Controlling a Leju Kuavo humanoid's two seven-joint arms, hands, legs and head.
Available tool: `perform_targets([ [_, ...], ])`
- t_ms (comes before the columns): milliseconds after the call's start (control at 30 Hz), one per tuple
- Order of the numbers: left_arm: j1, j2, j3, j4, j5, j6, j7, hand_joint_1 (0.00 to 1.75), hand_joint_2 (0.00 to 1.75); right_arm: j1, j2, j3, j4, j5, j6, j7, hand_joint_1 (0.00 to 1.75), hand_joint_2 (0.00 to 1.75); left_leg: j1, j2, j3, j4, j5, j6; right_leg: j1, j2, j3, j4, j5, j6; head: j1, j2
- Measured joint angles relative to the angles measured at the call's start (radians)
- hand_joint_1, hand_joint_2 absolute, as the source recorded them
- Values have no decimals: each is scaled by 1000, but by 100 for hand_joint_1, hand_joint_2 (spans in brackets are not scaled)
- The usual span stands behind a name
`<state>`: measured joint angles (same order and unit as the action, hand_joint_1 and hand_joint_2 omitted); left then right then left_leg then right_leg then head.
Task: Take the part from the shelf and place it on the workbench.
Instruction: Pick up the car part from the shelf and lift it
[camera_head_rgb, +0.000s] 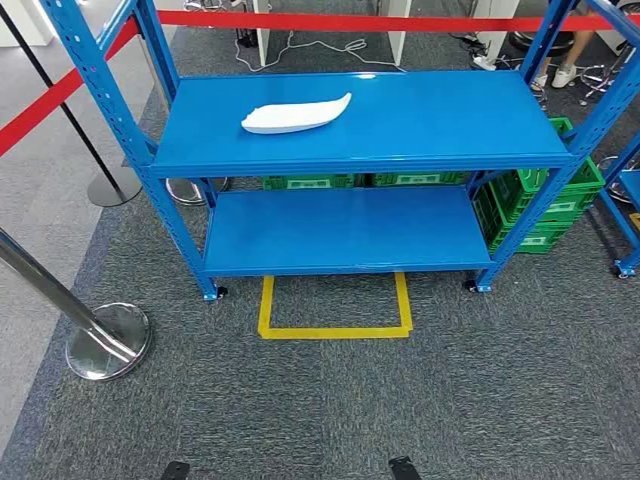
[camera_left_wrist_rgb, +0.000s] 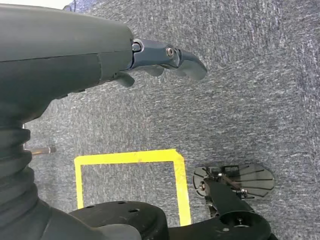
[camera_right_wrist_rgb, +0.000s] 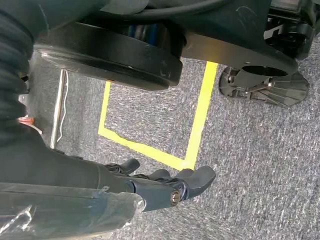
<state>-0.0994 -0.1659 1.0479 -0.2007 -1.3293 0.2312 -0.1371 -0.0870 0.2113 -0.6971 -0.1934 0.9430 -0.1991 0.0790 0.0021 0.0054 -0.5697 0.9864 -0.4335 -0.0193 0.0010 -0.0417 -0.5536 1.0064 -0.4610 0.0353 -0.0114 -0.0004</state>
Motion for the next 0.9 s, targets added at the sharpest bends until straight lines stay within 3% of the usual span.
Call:
perform_targets([
  [900, -1, -1, 0, 0, -1, 0, 1, 0, 175, 0, 0, -14, 0, 10, -2, -3, 0, 175, 0, 0, 0, 0, 0, 0, 0, 0, 0, 0, 0, 0, 0, 0],
])
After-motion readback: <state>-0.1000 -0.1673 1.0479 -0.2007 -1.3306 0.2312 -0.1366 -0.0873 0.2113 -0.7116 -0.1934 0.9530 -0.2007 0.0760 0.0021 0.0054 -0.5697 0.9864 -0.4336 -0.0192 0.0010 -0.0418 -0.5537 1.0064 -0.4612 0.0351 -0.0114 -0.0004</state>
